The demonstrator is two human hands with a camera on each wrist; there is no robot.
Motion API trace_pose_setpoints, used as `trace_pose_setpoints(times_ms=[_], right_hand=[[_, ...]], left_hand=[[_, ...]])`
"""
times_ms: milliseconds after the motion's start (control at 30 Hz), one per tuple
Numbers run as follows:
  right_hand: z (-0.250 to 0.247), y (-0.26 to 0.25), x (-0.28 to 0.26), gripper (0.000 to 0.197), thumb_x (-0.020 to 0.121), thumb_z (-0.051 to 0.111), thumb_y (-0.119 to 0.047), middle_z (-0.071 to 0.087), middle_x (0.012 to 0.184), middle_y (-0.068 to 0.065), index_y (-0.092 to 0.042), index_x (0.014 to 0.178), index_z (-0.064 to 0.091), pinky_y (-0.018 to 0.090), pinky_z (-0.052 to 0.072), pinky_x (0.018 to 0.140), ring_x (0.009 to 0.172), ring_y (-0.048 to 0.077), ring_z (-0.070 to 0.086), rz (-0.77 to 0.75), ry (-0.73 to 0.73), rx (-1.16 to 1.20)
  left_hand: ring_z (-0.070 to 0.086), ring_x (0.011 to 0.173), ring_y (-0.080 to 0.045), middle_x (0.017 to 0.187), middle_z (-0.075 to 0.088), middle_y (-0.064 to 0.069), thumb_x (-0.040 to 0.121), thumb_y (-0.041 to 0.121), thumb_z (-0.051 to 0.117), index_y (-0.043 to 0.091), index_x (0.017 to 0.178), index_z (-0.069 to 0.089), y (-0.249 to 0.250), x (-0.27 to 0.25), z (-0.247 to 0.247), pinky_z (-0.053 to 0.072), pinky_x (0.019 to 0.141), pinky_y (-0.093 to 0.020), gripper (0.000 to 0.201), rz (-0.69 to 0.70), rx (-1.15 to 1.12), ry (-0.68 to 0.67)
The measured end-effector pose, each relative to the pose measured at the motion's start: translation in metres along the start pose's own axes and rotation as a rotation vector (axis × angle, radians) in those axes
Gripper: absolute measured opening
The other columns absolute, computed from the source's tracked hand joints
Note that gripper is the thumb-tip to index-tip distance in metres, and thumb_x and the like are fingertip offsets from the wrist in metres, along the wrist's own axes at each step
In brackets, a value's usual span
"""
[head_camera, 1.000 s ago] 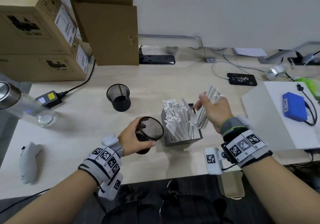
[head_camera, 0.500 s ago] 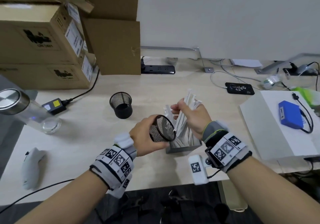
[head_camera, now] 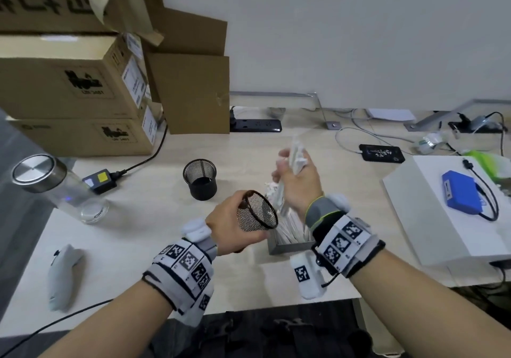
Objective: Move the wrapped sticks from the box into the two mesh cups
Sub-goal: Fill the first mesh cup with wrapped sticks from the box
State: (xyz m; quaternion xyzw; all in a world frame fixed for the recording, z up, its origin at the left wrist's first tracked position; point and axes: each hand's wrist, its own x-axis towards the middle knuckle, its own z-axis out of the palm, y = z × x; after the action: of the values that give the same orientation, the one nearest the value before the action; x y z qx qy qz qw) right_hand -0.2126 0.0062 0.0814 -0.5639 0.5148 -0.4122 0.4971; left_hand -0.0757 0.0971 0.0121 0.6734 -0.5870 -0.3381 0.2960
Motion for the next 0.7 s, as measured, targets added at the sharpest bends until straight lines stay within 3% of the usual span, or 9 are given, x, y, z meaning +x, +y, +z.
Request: trace_pose_setpoints(times_ms=[67,133,200,267,367,500,600,700], right_hand=[[-0.007,-0.016,0.011,0.014,0.097,0.053,-0.019,0.057,0.054,-0.002,-0.013,0.084,0.055,0.047,0.054,0.076,0.054,0.015,0.057,0.003,0.076,0.135],[-0.010,-0.025,0.013,0.020,0.098,0.054,-0.020,0.056,0.049,-0.003,-0.005,0.085,0.054,0.049,0.055,0.079,0.050,0.014,0.058,0.051,0.024,0.335],[-0.004,-0.027,0.004,0.017,0.095,0.058,-0.016,0.057,0.056,0.002,-0.006,0.081,0.055,0.046,0.057,0.078,0.055,0.017,0.060,0.129,-0.070,0.428],[0.004,-0.015,-0.005,0.011,0.089,0.067,-0.012,0.062,0.069,0.007,-0.014,0.084,0.058,0.038,0.056,0.076,0.066,0.019,0.061,0.106,-0.121,0.259],[0.009,0.007,-0.009,0.025,0.080,0.075,-0.015,0.063,0.089,0.000,-0.024,0.096,0.058,0.026,0.052,0.074,0.074,0.012,0.060,0.003,-0.189,-0.126],[0.015,0.017,-0.009,0.016,0.088,0.066,-0.022,0.063,0.093,-0.006,-0.022,0.103,0.061,0.025,0.049,0.078,0.078,0.009,0.060,0.014,-0.221,-0.174],[0.019,0.023,-0.007,0.019,0.092,0.059,-0.027,0.068,0.099,-0.002,-0.019,0.108,0.062,0.030,0.050,0.084,0.090,0.015,0.063,0.054,-0.273,-0.255],[0.018,0.029,-0.004,0.027,0.091,0.062,-0.031,0.065,0.100,-0.005,-0.020,0.115,0.060,0.022,0.049,0.080,0.091,0.013,0.062,0.083,-0.353,-0.250]], left_hand=[[0.061,0.097,-0.012,0.111,0.061,0.010,0.053,0.054,0.078,0.034,0.127,0.044,-0.004,-0.004,-0.002,0.046,0.082,-0.023,0.084,-0.023,-0.049,0.014],[0.066,0.091,-0.017,0.111,0.063,0.011,0.055,0.045,0.084,0.038,0.126,0.043,-0.004,-0.007,-0.002,0.052,0.075,-0.023,0.082,-0.043,-0.124,-0.007],[0.068,0.085,-0.019,0.111,0.064,0.010,0.059,0.030,0.088,0.039,0.125,0.042,0.002,-0.008,-0.001,0.058,0.066,-0.027,0.081,-0.036,-0.269,-0.065],[0.068,0.096,-0.015,0.117,0.064,0.007,0.055,0.029,0.089,0.034,0.132,0.042,0.004,-0.006,0.002,0.060,0.076,-0.036,0.090,-0.012,-0.375,-0.086],[0.064,0.109,-0.007,0.119,0.066,0.006,0.049,0.041,0.088,0.026,0.132,0.045,0.002,-0.003,0.001,0.050,0.096,-0.031,0.095,-0.001,-0.411,-0.108],[0.061,0.113,-0.002,0.120,0.066,0.010,0.048,0.044,0.090,0.034,0.128,0.045,0.000,-0.004,-0.002,0.048,0.097,-0.025,0.093,-0.033,-0.453,-0.127],[0.059,0.119,-0.005,0.127,0.063,0.006,0.052,0.040,0.089,0.029,0.135,0.039,-0.005,-0.002,0.002,0.046,0.101,-0.028,0.098,-0.055,-0.509,-0.168],[0.059,0.119,-0.011,0.128,0.063,0.000,0.055,0.030,0.084,0.026,0.140,0.035,-0.011,-0.002,0.002,0.046,0.102,-0.031,0.098,-0.084,-0.552,-0.251]])
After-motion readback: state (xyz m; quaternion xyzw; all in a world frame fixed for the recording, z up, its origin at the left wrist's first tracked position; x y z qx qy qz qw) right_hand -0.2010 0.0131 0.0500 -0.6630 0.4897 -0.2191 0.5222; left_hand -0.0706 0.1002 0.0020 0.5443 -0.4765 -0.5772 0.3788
